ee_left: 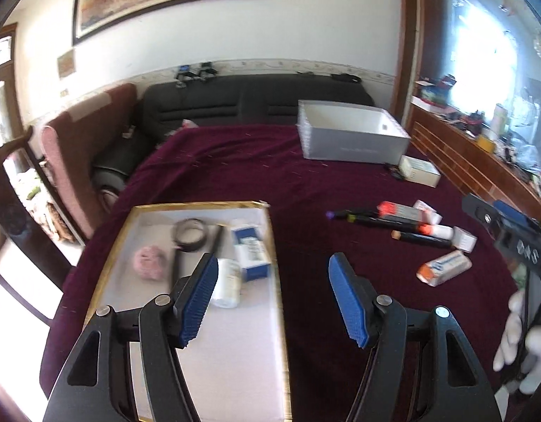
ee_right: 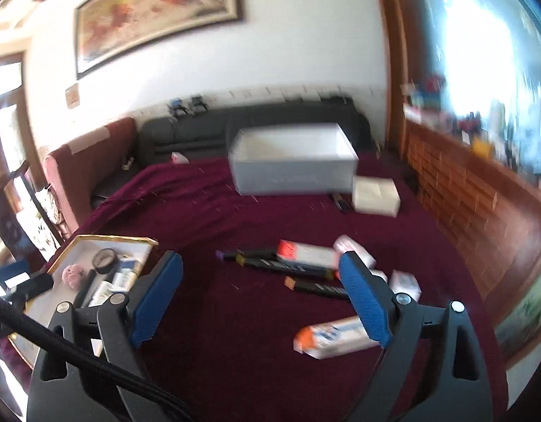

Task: Organize objects
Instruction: 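Return both grippers to the pile over the orange-capped marker and ointment box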

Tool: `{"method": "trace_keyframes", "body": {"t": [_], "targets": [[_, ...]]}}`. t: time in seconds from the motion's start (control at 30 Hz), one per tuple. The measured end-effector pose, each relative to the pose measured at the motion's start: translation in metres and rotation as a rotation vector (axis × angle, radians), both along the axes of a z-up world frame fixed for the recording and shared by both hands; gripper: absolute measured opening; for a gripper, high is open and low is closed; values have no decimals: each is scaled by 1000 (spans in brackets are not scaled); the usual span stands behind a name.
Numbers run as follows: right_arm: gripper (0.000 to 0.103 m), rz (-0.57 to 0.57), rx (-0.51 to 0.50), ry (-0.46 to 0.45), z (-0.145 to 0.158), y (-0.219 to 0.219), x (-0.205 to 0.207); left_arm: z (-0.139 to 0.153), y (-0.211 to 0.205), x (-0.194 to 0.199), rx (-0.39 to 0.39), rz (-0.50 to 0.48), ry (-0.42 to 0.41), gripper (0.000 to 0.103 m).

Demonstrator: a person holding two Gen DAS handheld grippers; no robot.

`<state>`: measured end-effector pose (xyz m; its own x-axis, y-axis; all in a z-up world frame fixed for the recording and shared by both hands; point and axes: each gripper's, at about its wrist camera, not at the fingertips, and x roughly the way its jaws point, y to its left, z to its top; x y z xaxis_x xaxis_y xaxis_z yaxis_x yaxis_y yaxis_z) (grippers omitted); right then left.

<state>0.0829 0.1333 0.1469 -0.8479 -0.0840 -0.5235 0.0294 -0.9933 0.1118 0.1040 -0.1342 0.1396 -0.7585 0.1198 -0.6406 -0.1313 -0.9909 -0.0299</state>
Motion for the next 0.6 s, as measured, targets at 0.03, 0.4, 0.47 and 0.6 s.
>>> {"method": "trace_keyframes", "body": {"t": [0.03, 0.4, 0.47, 0.6], "targets": [[91, -21, -34, -30, -3, 19, -7, -3, 8, 0, 4, -16, -9, 60], [90, -46, -294, -300, -72, 132, -79, -29, 69, 1, -15, -141, -71, 60], [90, 48, -337, -331, -80, 123, -91, -32, 72, 0, -15, -143, -84, 59], [90, 75, -275, -427, -98, 103, -119, -37, 72, -1, -17, -132, -103, 60]]}}
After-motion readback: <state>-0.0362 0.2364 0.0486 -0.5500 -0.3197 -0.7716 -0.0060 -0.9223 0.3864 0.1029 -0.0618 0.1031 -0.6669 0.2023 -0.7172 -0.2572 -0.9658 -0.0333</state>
